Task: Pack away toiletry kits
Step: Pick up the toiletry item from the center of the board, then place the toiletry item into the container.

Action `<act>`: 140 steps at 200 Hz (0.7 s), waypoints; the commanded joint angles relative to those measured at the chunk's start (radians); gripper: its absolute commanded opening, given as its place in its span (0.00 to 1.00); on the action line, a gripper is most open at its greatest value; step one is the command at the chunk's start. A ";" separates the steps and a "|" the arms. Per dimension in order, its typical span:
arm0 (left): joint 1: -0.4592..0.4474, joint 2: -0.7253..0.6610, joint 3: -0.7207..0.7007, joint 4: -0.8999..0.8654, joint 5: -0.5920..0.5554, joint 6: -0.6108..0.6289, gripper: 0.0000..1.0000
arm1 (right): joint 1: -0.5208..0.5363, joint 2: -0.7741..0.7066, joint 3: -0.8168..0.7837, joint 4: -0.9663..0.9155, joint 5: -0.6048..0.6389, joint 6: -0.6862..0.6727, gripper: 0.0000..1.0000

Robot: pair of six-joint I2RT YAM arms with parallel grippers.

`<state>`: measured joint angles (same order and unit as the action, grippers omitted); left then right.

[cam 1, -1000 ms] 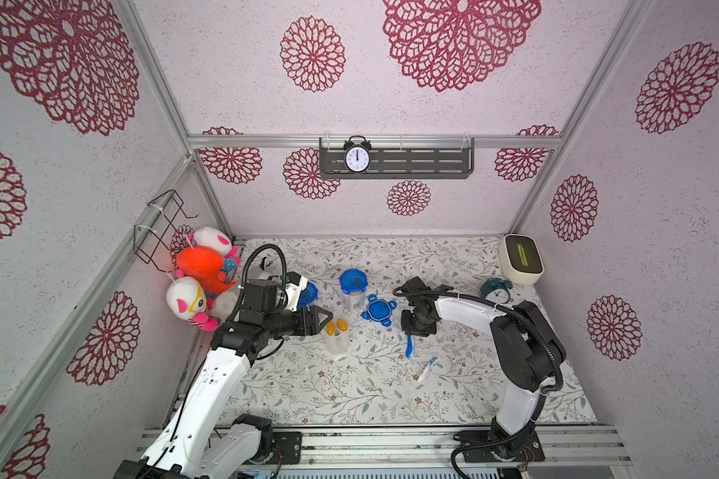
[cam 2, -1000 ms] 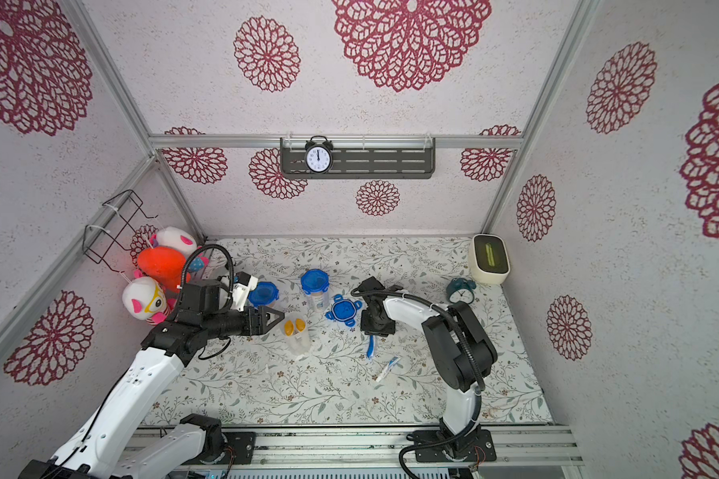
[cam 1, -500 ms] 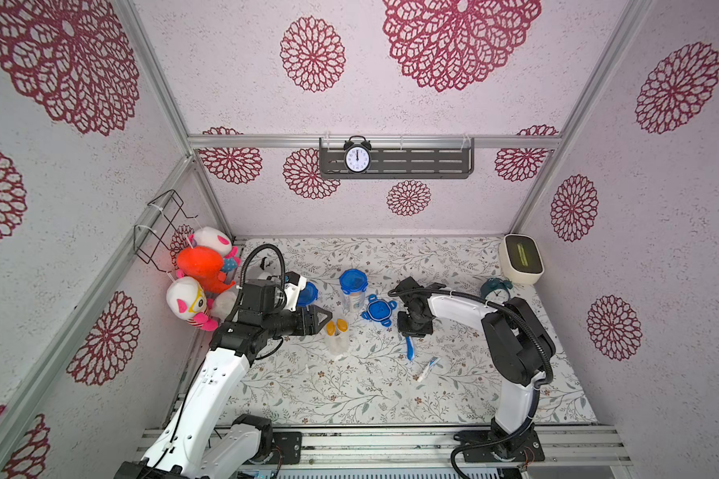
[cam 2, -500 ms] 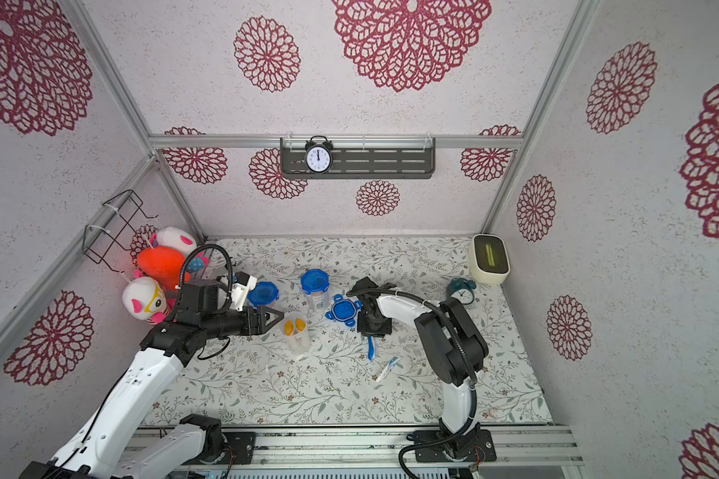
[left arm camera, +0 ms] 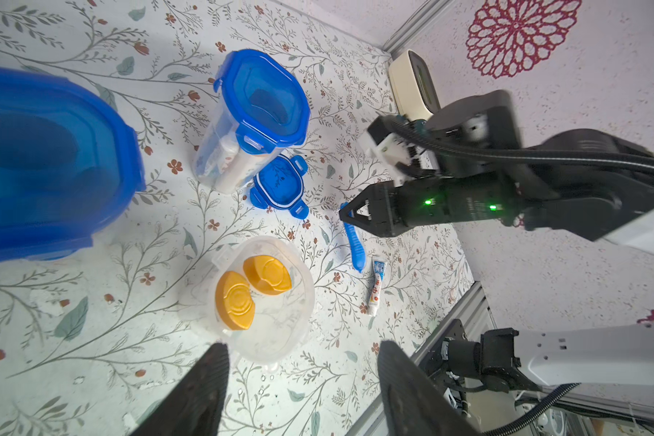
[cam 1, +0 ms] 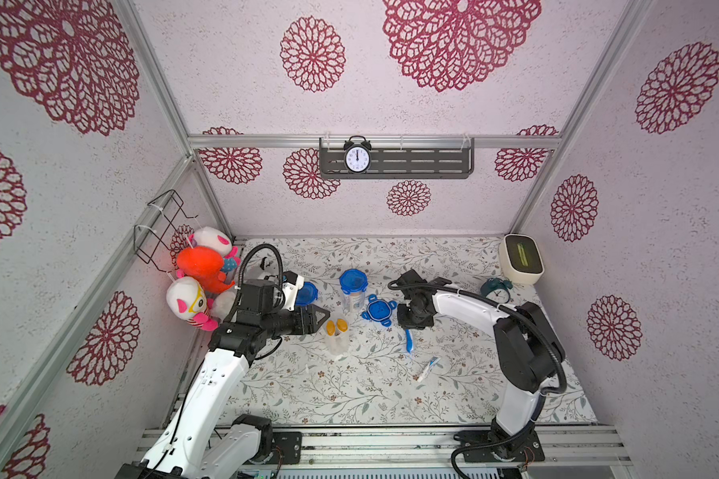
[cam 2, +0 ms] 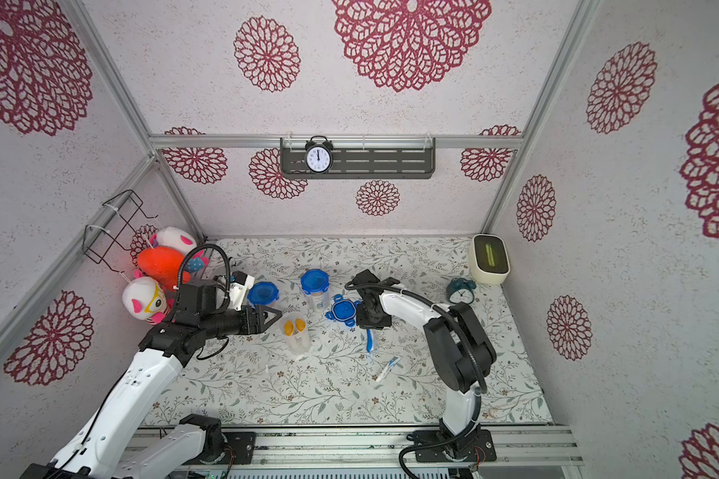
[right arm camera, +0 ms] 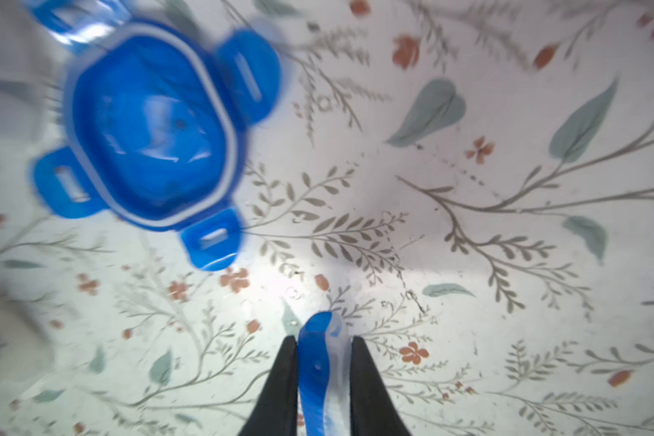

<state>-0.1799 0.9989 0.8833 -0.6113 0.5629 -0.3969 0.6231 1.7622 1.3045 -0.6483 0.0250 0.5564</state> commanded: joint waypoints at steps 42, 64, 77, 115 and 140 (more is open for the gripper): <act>0.061 0.039 -0.006 0.041 -0.001 -0.022 0.65 | 0.204 -0.212 0.110 0.459 -0.022 -0.297 0.11; 0.072 0.040 -0.007 0.040 -0.004 -0.022 0.64 | 0.243 -0.216 0.069 0.649 -0.088 -0.317 0.11; 0.075 0.034 -0.007 0.038 -0.011 -0.022 0.64 | 0.262 -0.208 0.046 0.732 -0.103 -0.334 0.12; 0.109 0.006 -0.019 0.055 -0.029 -0.031 0.64 | 0.298 -0.201 -0.083 0.930 -0.107 -0.337 0.12; 0.129 -0.003 -0.023 0.065 -0.022 -0.038 0.63 | 0.318 -0.183 -0.126 1.012 -0.092 -0.336 0.11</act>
<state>-0.0704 1.0180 0.8722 -0.5846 0.5411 -0.4244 0.9188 1.5677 1.1893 0.1860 -0.0677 0.2470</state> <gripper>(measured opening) 0.638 0.210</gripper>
